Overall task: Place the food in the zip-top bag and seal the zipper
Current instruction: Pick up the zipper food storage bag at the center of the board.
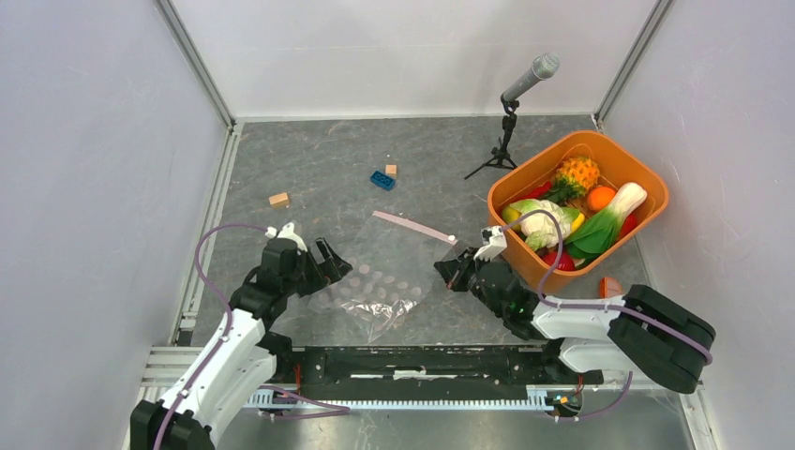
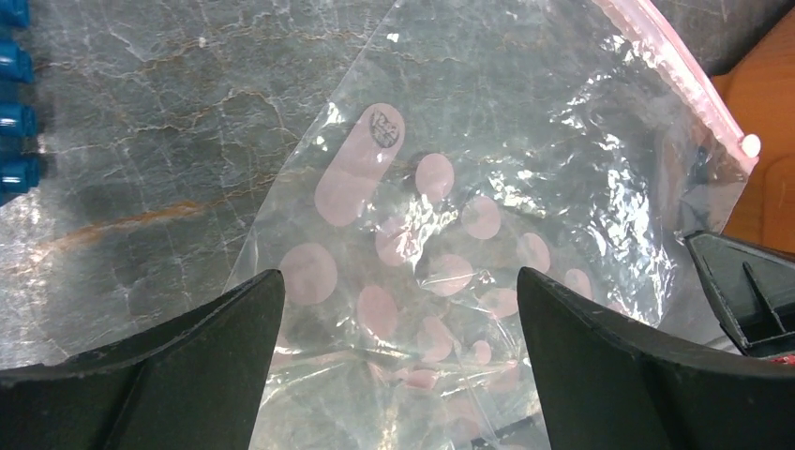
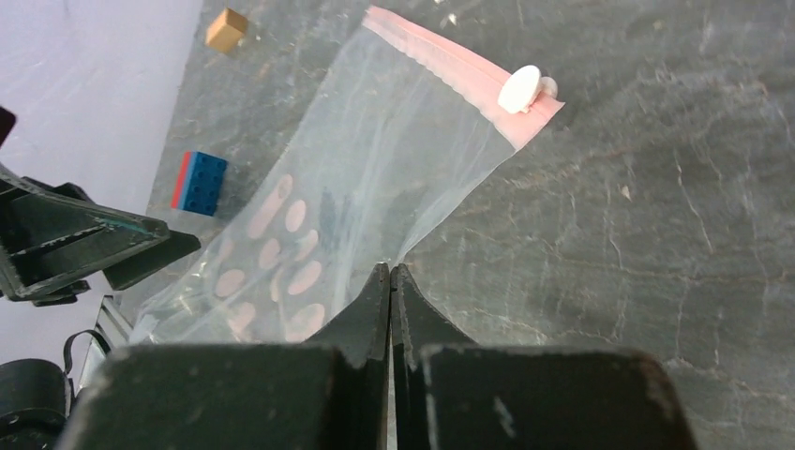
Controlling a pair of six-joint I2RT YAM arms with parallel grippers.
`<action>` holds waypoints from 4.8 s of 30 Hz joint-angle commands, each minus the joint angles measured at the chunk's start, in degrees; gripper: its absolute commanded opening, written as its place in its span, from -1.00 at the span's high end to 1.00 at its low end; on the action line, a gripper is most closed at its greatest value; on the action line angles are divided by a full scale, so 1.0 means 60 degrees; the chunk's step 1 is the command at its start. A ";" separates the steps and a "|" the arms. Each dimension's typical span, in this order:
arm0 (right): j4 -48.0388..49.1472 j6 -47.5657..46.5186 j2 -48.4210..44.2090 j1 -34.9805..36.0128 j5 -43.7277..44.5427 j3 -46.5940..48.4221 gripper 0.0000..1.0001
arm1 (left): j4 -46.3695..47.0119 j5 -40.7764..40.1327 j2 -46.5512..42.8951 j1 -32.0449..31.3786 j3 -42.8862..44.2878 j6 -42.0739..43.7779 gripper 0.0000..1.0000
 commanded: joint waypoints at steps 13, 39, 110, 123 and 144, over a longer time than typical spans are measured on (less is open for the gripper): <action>0.1631 -0.7501 -0.3144 0.0068 -0.3881 -0.0273 1.00 | 0.1375 0.2843 0.0181 -0.0039 0.3018 -0.0486 -1.00; -0.3336 -1.5038 -0.4201 0.0046 -0.5390 0.3838 1.00 | 0.2564 0.2989 0.1202 -0.0039 0.4368 -0.0554 -1.00; -0.1415 -1.0434 -0.7333 0.0050 -0.5280 -0.2055 1.00 | 0.7259 -0.0100 0.3378 -0.3217 0.0017 -0.4408 -0.65; -0.1199 -1.0229 -0.7123 0.0055 -0.5586 -0.2041 1.00 | 0.7925 0.0389 0.4599 -0.3334 0.0533 -0.4220 -0.61; -0.0855 -0.9992 -0.7360 0.0050 -0.5597 -0.2219 1.00 | 0.8826 0.0117 0.4623 -0.3334 -0.0033 -0.4927 -0.62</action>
